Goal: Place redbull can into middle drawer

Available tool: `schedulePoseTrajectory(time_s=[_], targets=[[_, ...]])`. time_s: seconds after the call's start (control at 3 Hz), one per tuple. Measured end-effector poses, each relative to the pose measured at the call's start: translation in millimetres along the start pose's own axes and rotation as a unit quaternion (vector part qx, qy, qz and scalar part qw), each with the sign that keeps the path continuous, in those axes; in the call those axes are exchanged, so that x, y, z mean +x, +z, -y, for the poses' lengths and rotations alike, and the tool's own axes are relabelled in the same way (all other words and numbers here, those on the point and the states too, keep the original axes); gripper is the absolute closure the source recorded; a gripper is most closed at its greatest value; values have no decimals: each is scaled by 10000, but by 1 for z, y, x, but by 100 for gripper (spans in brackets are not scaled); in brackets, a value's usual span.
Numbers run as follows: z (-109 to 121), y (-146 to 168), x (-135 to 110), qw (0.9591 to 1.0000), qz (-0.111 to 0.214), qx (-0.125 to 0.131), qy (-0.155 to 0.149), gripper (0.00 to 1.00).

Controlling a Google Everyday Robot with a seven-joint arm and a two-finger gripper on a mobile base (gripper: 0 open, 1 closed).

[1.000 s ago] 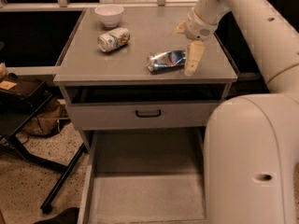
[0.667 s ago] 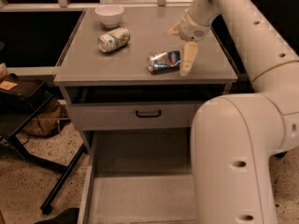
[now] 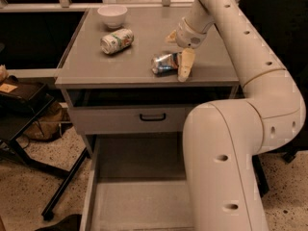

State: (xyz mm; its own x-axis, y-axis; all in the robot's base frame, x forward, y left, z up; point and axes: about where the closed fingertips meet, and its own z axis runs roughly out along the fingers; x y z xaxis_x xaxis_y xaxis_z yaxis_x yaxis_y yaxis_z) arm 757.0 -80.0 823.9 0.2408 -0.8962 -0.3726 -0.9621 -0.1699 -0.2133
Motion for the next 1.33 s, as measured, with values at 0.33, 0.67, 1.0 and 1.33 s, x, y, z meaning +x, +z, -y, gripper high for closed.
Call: schedulePoseTrajectory(time_s=[0.33, 0.67, 1.0, 1.33], targets=[[2, 6, -2, 9999, 123, -28, 33, 0], [2, 6, -2, 9999, 123, -28, 33, 19], [2, 6, -2, 9999, 123, -26, 35, 42], [2, 6, -2, 9999, 123, -26, 35, 65]])
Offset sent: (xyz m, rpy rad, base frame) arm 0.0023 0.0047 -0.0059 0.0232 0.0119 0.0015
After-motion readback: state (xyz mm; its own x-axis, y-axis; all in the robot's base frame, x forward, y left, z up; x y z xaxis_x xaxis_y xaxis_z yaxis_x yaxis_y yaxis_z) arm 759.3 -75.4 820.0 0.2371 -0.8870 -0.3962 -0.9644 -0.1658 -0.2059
